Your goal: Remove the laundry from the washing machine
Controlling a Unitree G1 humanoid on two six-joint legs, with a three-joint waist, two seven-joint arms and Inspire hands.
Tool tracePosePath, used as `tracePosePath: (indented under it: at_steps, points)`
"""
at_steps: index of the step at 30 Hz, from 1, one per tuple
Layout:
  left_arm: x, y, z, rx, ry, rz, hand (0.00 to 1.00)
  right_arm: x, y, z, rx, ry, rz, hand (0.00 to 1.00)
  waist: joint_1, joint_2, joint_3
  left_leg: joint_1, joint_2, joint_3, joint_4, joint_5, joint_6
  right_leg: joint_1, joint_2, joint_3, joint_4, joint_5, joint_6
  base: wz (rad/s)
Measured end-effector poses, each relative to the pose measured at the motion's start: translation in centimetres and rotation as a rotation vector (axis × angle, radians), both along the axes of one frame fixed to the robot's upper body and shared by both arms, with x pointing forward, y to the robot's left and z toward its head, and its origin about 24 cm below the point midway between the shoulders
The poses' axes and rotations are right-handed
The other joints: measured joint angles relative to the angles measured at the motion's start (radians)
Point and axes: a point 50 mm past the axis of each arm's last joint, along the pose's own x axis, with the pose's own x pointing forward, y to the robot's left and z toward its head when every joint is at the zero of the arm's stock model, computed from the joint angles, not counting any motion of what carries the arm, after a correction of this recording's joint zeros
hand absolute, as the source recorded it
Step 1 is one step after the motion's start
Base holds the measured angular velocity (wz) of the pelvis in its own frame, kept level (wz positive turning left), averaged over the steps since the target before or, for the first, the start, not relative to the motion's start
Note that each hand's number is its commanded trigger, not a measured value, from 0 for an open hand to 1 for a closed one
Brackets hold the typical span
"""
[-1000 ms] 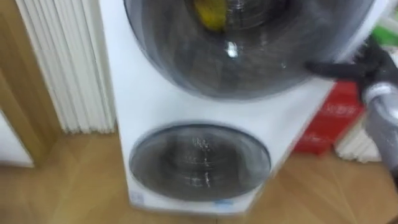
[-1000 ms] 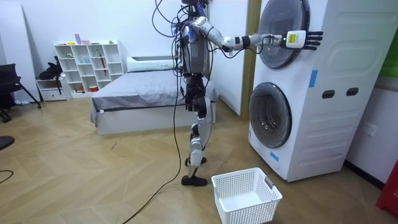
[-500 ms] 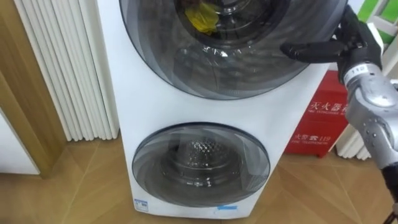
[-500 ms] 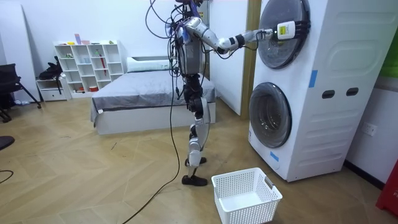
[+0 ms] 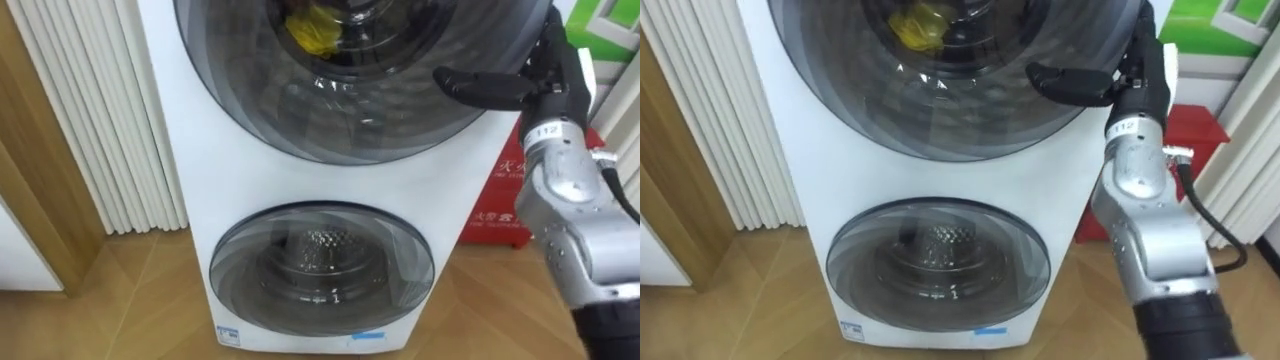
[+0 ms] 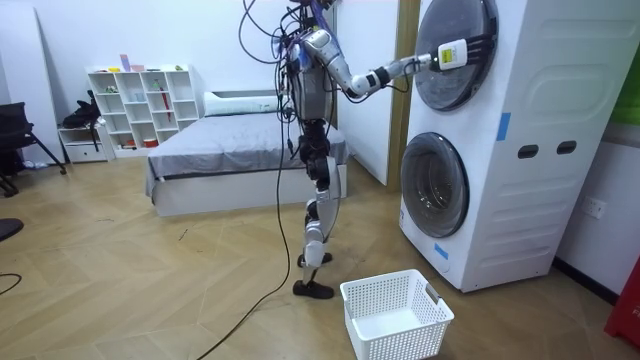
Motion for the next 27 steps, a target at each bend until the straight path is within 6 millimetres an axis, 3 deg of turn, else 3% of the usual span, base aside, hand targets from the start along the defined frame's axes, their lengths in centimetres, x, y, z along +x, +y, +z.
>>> tracePosePath:
  at_steps: [8,18,27]
  points:
    - [0.3,-0.3,-0.1,-0.008,-0.004,-0.023,0.0,-1.0,0.3,0.1,-0.009,-0.032,-0.003,0.0,-0.002,-0.001,-0.0003,0.006,0.0,-0.003,-0.015,0.0,0.0,-0.004,-0.001,-0.028,0.0,0.0,0.0,-0.01]
    - [-0.6,-0.3,-0.1,-0.011,0.005,-0.015,0.0,-2.1,0.3,0.1,-0.012,-0.047,0.03,0.0,-0.006,-0.001,-0.001,0.01,0.001,0.008,-0.015,0.0,0.0,-0.007,-0.001,-0.023,-0.001,0.0,0.0,-0.02]
    - [-1.2,-0.4,-0.2,-0.037,-0.035,0.02,0.0,-6.0,0.7,-0.5,-0.041,-0.087,0.151,0.0,-0.062,-0.002,-0.002,0.009,0.002,0.019,-0.015,0.0,0.0,-0.012,-0.003,-0.023,0.0,0.0,0.0,-0.02]
